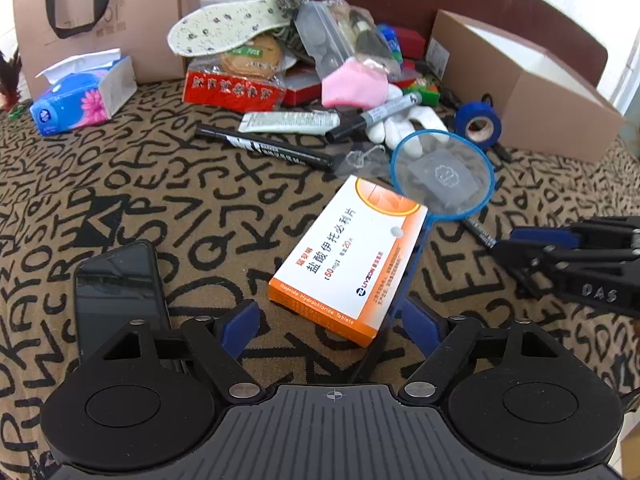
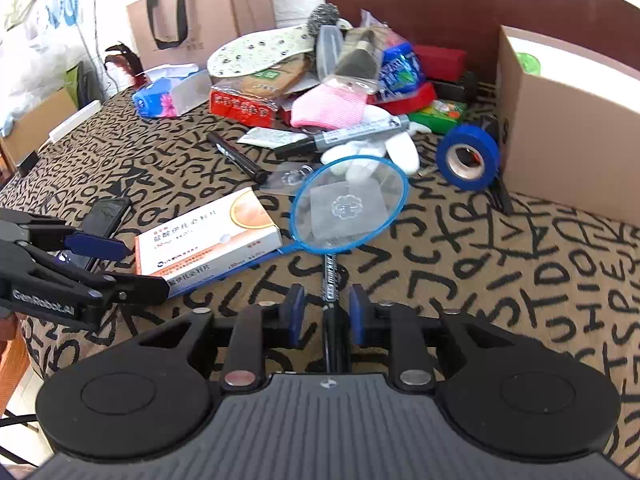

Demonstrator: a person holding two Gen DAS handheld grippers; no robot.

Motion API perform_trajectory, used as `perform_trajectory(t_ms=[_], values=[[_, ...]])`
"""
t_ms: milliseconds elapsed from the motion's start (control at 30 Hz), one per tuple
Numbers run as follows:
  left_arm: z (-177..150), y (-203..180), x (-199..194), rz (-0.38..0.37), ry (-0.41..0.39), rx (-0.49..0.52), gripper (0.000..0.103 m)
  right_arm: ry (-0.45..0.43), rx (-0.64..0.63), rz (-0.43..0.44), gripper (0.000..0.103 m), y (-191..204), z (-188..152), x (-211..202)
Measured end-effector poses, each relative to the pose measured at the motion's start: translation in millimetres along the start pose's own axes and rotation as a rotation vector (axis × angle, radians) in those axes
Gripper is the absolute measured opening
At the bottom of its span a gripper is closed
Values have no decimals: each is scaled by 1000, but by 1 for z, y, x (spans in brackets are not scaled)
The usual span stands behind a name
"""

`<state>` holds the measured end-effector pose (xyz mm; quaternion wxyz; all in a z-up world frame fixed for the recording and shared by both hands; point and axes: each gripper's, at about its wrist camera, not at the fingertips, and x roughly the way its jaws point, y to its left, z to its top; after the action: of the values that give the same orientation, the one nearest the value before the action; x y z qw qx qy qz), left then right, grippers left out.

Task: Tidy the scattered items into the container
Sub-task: 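Lift the medicine box and black marker and carry both toward the cardboard box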

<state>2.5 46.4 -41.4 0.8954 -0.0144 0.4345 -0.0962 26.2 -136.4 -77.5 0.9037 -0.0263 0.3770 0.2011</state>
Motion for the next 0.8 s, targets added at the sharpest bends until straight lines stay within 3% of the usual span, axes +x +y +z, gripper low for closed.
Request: perform_trajectory(t_ms=[200, 400, 467, 633, 700, 767, 800], values=[[19, -4, -5, 12, -60, 35, 90, 8, -8, 3, 30, 3, 1, 4], [24, -19, 22, -11, -10, 123, 91, 22, 2, -10, 30, 0, -2, 5], [24, -22, 31, 19, -3, 145, 91, 27, 0, -12, 30, -1, -2, 6], [25, -11, 45, -1, 35, 61, 91, 38, -2, -9, 29, -1, -3, 9], [26, -8, 47, 12, 29, 42, 84, 48, -1, -9, 29, -2, -4, 13], [27, -9, 48, 36, 24, 46, 74, 49, -6, -24, 16, -2, -5, 13], [28, -7, 46, 30, 29, 42, 74, 51, -13, -30, 16, -2, -5, 12]])
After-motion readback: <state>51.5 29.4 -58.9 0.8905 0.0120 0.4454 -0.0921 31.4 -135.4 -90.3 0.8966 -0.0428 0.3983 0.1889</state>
